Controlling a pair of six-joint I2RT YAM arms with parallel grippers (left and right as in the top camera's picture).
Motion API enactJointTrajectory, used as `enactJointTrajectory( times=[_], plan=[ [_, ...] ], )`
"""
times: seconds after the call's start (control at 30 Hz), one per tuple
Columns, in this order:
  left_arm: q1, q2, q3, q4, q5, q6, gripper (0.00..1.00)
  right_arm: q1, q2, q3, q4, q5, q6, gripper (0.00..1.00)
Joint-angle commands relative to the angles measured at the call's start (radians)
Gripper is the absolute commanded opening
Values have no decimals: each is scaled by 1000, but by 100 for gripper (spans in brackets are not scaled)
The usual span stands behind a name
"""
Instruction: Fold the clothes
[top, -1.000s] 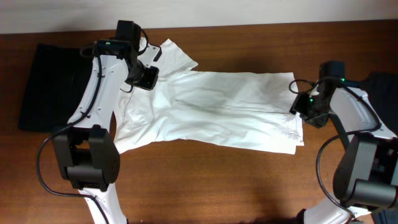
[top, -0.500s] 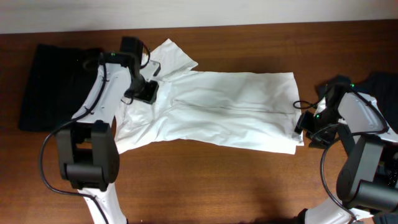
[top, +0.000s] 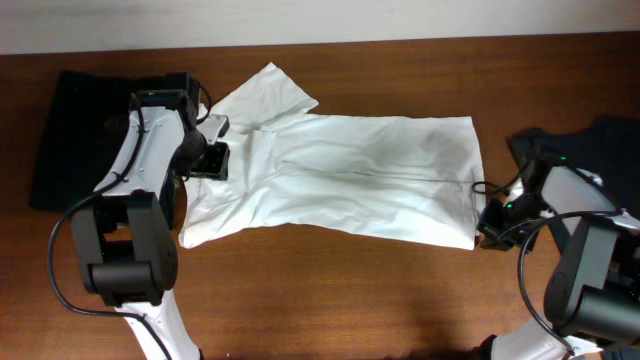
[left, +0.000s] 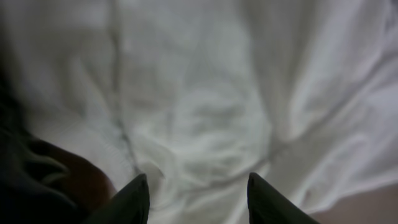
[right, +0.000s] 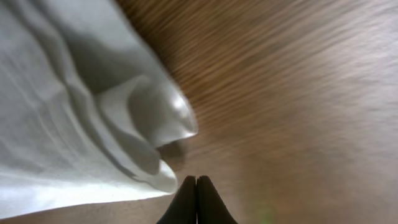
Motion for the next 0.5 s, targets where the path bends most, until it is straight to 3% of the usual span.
enactJointTrajectory(
  times=[0.0,0.03,0.1,0.17,0.3,0.37,0.47],
  plan=[
    [-1,-9,-79,-27,64,-47,51,-9,-20,32,-28,-36,-47,4],
    [-1,-9,-116,-23,64,-53,51,-9,-20,32,-45,-88,-99,6],
    [-1,-9,-185,12,64,-54,51,-8,-19,29,-73,-181,-179,36],
    [-1,-9,-246,72,64,-54,51,-8,-19,16,-74,-198,-197,48],
    [-1,-9,-275,127,64,-61,51,10,-19,-60,39,-196,-167,50],
    [1,-9,-275,127,59,-60,51,12,-19,-85,92,-180,-128,40],
    [6,-9,-275,132,59,-60,51,12,-19,-97,114,-185,-127,33]
  ],
)
